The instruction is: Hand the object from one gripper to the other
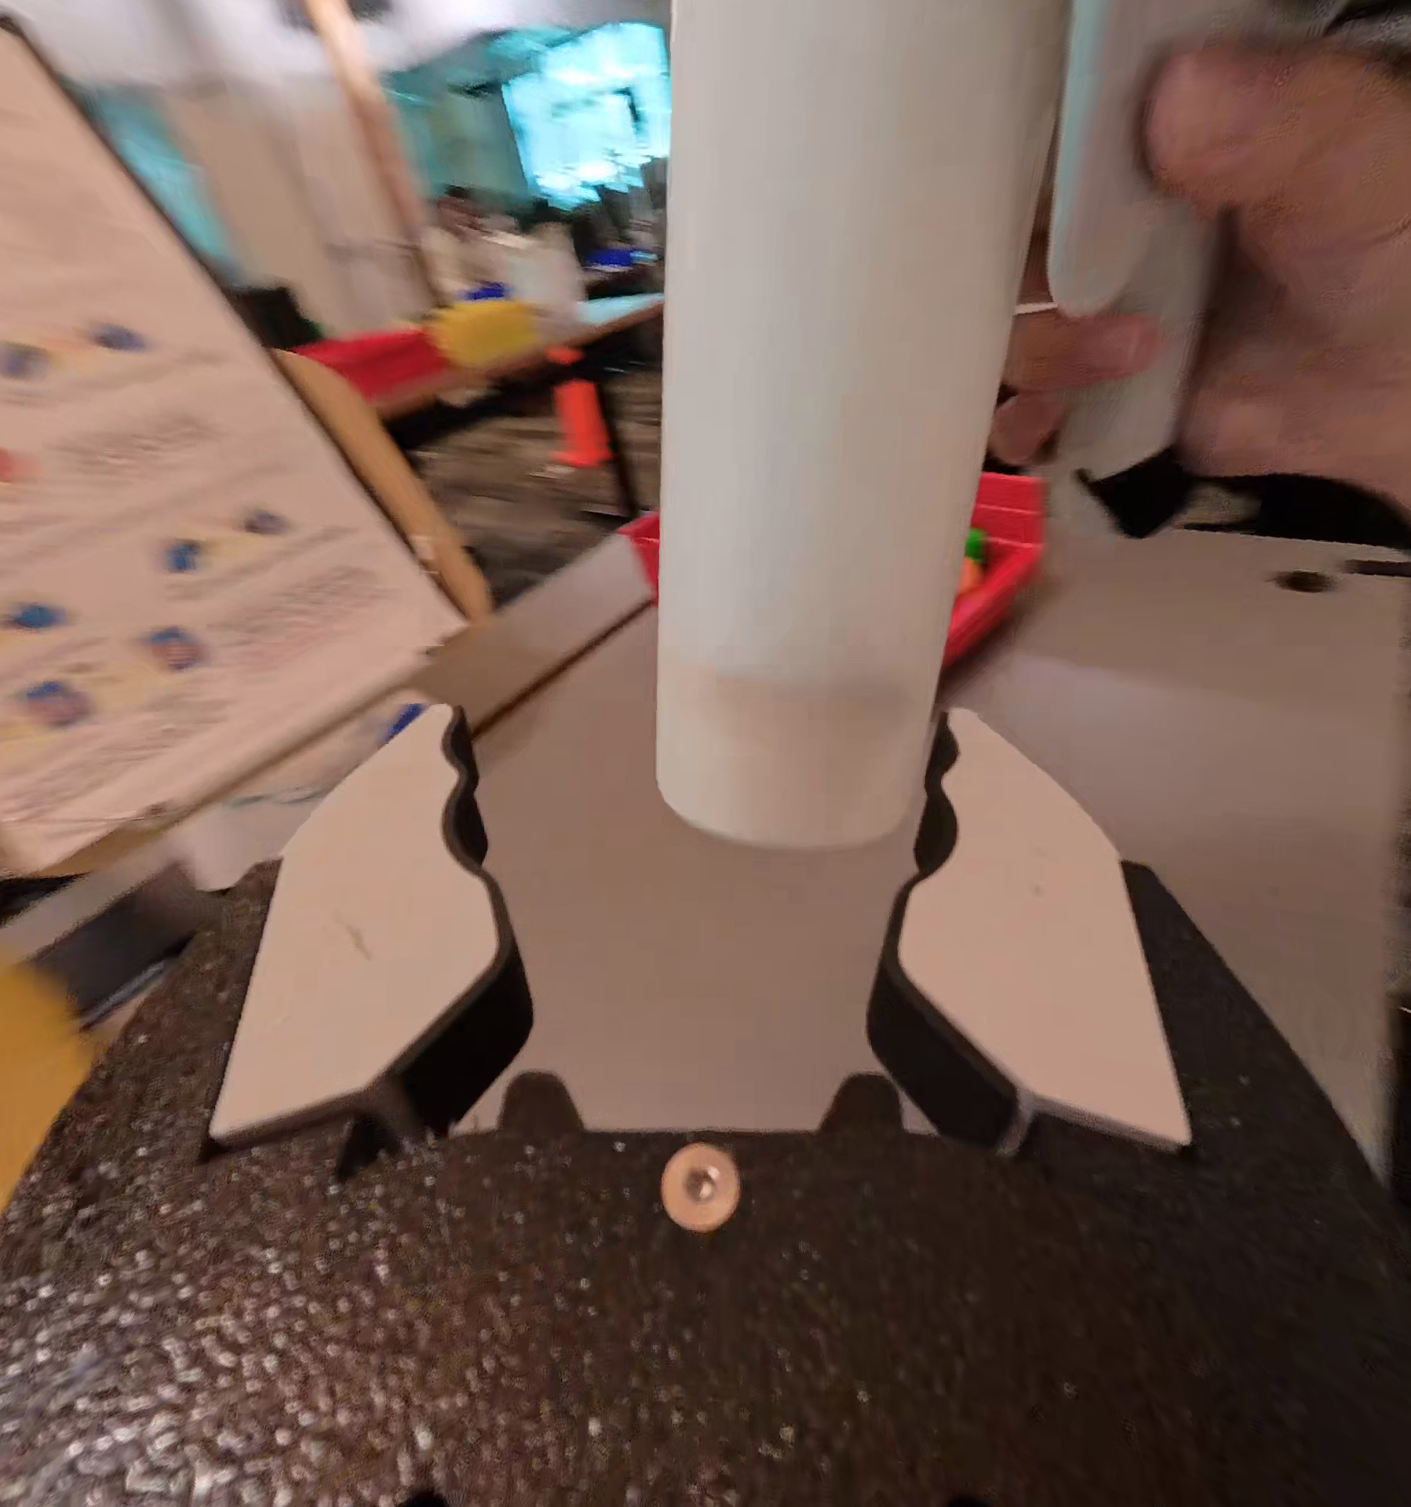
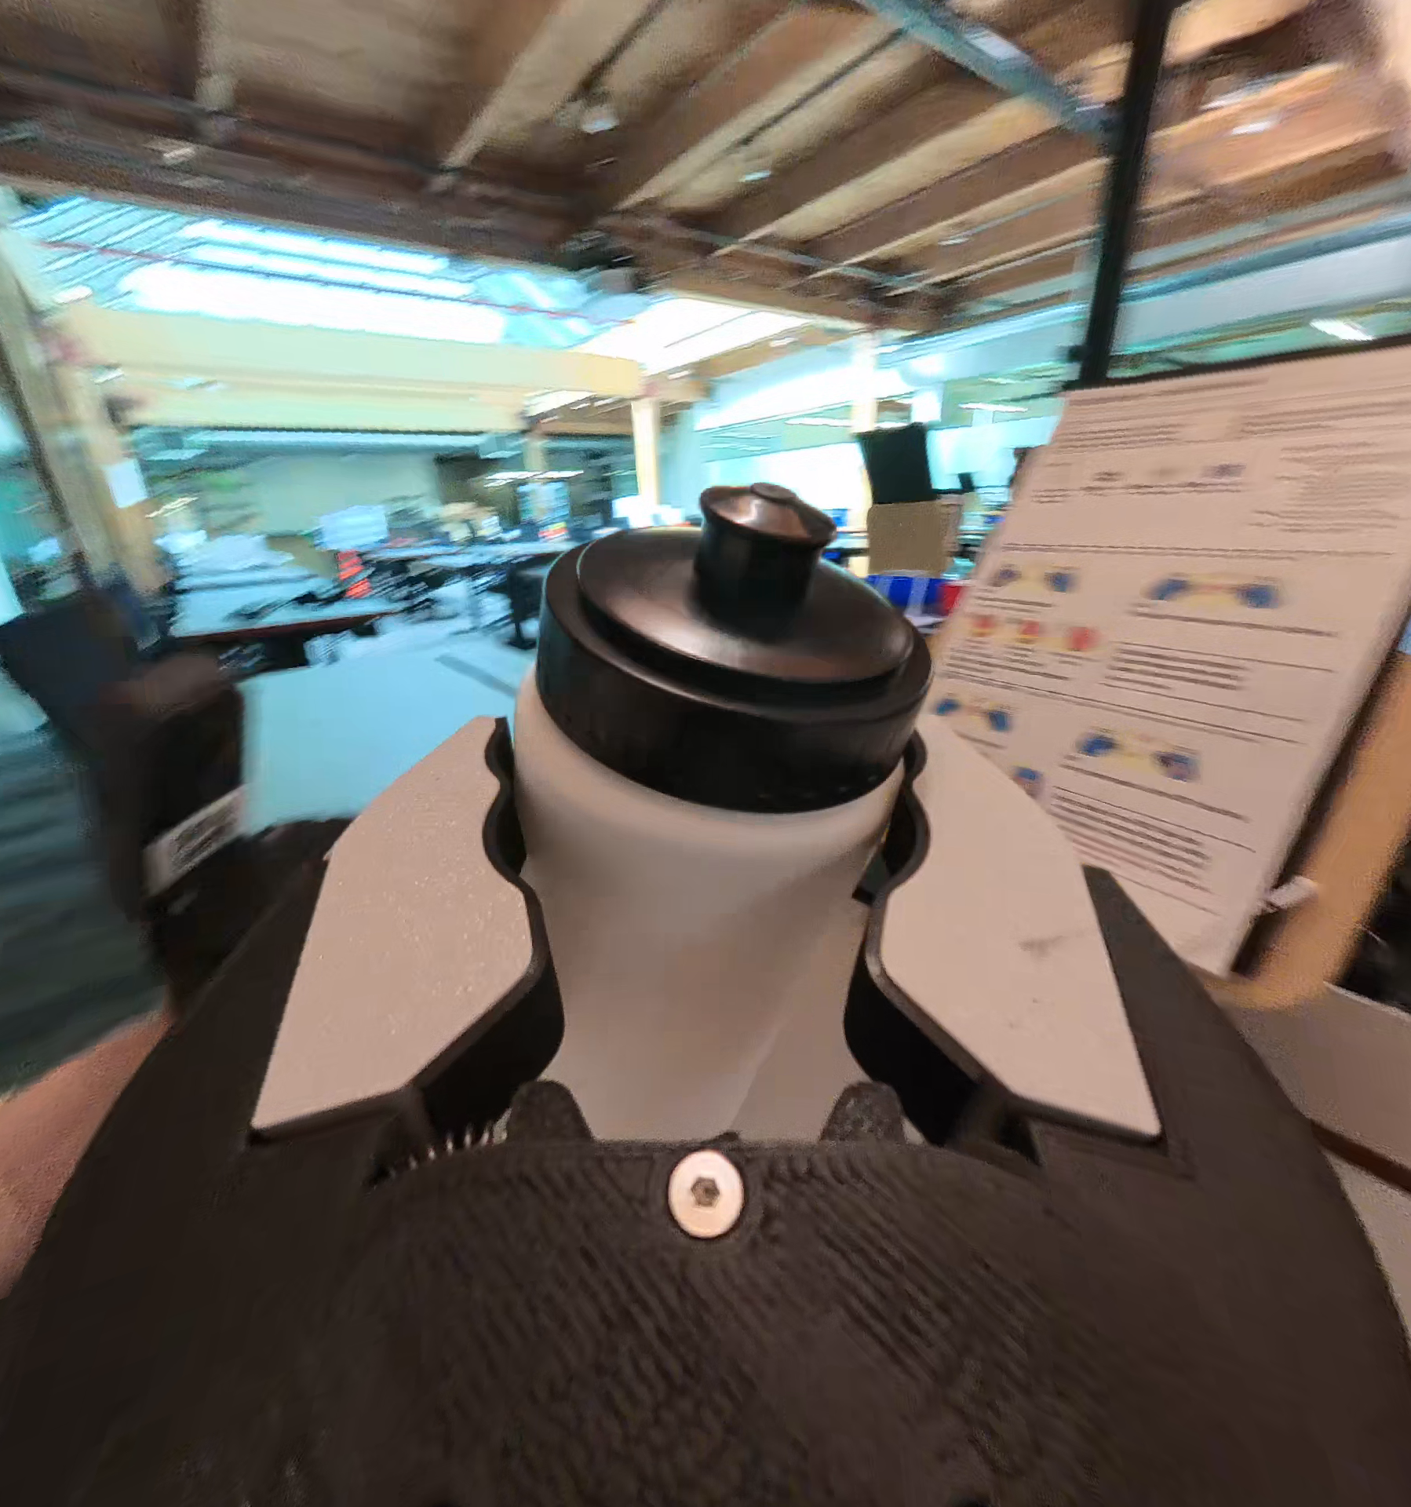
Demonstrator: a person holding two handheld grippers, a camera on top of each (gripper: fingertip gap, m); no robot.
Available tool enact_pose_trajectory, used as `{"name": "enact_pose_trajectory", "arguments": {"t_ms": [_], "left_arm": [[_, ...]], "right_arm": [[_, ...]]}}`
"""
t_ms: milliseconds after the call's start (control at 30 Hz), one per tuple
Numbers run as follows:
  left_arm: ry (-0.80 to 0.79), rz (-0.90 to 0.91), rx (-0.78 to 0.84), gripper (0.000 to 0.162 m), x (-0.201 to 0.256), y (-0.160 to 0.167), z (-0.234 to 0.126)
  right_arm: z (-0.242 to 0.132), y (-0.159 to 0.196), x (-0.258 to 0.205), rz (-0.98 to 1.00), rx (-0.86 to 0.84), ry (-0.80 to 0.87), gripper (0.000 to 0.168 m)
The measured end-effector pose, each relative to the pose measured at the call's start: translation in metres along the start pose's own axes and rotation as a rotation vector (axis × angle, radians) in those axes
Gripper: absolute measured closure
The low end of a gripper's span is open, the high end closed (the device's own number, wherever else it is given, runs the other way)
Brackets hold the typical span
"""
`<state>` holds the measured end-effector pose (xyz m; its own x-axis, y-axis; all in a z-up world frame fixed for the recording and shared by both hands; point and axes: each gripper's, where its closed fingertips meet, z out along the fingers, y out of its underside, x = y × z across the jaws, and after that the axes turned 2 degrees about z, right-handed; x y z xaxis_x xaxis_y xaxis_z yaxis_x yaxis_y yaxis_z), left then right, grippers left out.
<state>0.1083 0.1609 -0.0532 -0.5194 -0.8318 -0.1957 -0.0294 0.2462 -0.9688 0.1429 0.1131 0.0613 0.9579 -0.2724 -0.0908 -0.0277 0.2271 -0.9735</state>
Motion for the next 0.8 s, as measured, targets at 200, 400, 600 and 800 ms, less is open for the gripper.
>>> {"name": "enact_pose_trajectory", "arguments": {"t_ms": [200, 400, 600, 800], "left_arm": [[-0.485, 0.197, 0.002, 0.051, -0.011, 0.014, 0.018], [-0.706, 0.369, -0.098, 0.052, -0.02, 0.04, 0.031], [-0.81, 0.476, -0.107, 0.067, -0.031, 0.052, 0.026], [-0.704, 0.497, -0.173, 0.07, -0.035, 0.062, 0.029]], "right_arm": [[0.014, 0.016, 0.014, -0.03, -0.019, 0.225, 0.08], [0.018, 0.033, 0.009, 0.105, 0.012, 0.281, 0.08], [0.019, 0.047, 0.011, 0.171, -0.003, 0.293, 0.08], [0.015, 0.061, 0.023, 0.233, -0.044, 0.288, 0.08]]}}
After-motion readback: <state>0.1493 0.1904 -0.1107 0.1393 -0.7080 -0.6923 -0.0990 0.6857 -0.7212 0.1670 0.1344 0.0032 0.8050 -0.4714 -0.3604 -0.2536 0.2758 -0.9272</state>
